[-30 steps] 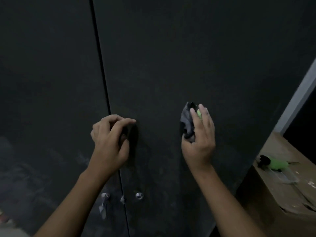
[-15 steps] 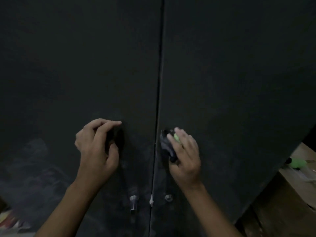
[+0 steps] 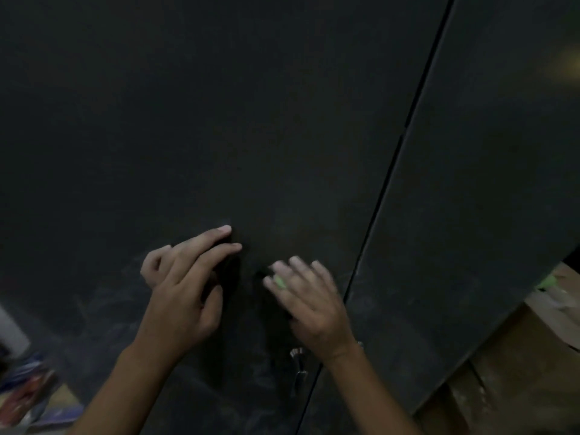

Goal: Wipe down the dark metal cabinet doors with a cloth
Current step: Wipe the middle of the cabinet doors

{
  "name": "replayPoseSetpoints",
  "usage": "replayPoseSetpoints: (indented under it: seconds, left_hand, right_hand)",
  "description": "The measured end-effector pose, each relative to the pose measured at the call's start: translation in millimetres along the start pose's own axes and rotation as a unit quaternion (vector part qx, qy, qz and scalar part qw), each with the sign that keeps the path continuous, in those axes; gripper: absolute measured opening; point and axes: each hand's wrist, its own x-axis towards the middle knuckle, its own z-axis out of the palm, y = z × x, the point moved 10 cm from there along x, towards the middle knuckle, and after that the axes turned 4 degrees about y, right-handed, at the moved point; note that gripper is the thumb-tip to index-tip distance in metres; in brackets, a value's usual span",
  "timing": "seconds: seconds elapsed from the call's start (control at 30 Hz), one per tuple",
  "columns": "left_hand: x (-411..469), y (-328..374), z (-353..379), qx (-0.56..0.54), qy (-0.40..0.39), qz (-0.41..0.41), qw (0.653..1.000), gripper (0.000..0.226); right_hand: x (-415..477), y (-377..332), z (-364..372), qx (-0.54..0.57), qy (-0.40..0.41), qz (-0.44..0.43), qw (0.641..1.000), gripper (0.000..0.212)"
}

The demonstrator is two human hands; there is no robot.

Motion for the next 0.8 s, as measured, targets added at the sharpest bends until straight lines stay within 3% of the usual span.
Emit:
replayPoseSetpoints:
  seconds: [0.07, 0.13, 0.2, 0.27, 0.37, 0.47, 0.57, 0.67, 0.8]
  left_hand:
    - [-3, -8, -6, -0.005, -0.005, -0.001, 1.000, 0.056]
    - [-6, -13, -8, -0.007, -0.009, 0.000, 1.000, 0.057]
    - [-9, -13, -7, -0.009, -0.011, 0.005, 1.000, 0.056]
    - [-11, -12, -8, -0.023, -0.008, 0.010, 1.000, 0.056]
    - [-7, -15, -20, -0.048, 0.027, 0.002, 0.998, 0.051]
    - [-3, -34, -49, -0.041, 0.101, -0.040, 0.993, 0.045]
    - [-4, -56, -77, 0.000, 0.137, -0.079, 0.987, 0.048]
    - [-8, -79, -96, 0.032, 0.154, -0.109, 0.982, 0.050]
    - [-29, -113, -119, 0.041, 0.209, -0.167, 0.963, 0.048]
  right_hand:
    - [13, 30, -25, -0.012, 0.105, 0.121, 0.987, 0.052]
    - [26, 48, -46, -0.007, 0.206, 0.229, 0.951, 0.051]
    - [41, 41, -51, -0.009, 0.253, 0.267, 0.930, 0.046]
    - [57, 12, -34, -0.023, 0.223, 0.214, 0.951, 0.047]
    - [61, -49, 8, -0.011, 0.109, 0.039, 0.993, 0.037]
    - [51, -82, 29, -0.006, 0.035, -0.062, 0.997, 0.026]
    - [48, -76, 26, -0.011, 0.033, -0.060, 0.998, 0.032]
    - [64, -50, 3, -0.030, 0.121, 0.043, 0.991, 0.042]
    - [105, -62, -4, -0.040, 0.199, 0.123, 0.971, 0.034]
